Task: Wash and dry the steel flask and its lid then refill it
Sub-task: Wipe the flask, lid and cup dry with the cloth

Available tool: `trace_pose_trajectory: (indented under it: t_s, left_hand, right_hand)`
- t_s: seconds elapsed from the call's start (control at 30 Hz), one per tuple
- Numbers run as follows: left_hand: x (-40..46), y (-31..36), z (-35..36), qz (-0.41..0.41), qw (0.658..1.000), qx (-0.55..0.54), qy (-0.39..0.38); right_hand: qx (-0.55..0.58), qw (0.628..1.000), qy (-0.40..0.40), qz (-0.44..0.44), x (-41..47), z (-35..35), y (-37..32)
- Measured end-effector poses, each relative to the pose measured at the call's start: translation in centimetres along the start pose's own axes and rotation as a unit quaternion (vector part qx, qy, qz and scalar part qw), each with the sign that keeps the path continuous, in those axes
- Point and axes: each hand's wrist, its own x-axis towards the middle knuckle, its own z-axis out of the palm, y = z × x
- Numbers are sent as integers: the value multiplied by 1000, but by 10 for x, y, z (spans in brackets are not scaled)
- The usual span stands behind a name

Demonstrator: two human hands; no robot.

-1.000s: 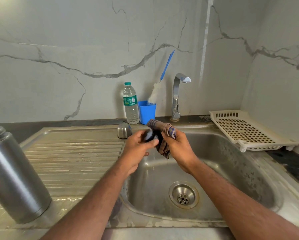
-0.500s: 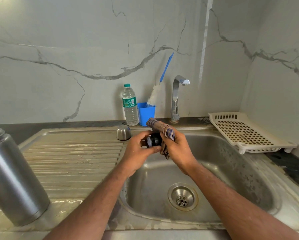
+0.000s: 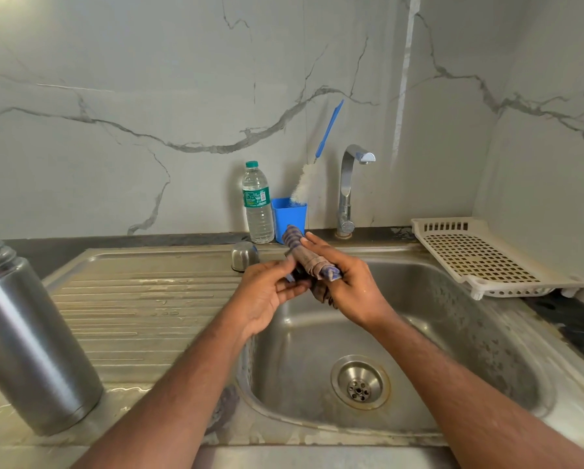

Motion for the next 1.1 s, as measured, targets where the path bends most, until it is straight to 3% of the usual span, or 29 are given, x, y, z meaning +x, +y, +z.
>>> trace_pose_trajectory:
  t_s: [0.13, 0.3, 0.47, 0.53, 0.6, 0.67, 0.8, 0.97, 1.1]
  left_hand:
    - [2, 8, -5, -26, 993, -107, 31]
    - [-3, -4, -7, -18, 995, 72, -73]
    - [7, 3, -7, 40, 998, -47, 28]
    - [4, 0, -11, 74, 995, 57, 18]
    - [0, -7, -13, 125, 972, 197, -31]
    - [-1, -9, -11, 149, 959, 234, -58]
    - [1, -7, -5, 171, 975, 139, -21]
    - [4, -7, -5, 142, 989, 9, 47]
    - [8, -9, -18, 159, 971, 167, 61]
  right_hand:
    - [26, 1000, 2, 1, 0, -3, 1]
    - [27, 999, 12, 25, -1, -4, 6]
    - [0, 1000, 13, -15, -1, -3, 4]
    - [4, 1000, 15, -7, -1, -1, 5]
    - [28, 999, 22, 40, -1, 0, 5]
    - [61, 994, 25, 88, 1, 0, 7]
    - [151, 979, 31, 136, 2, -1, 8]
    - [107, 986, 9, 131, -1, 0, 8]
    - [59, 992, 7, 108, -1, 4, 10]
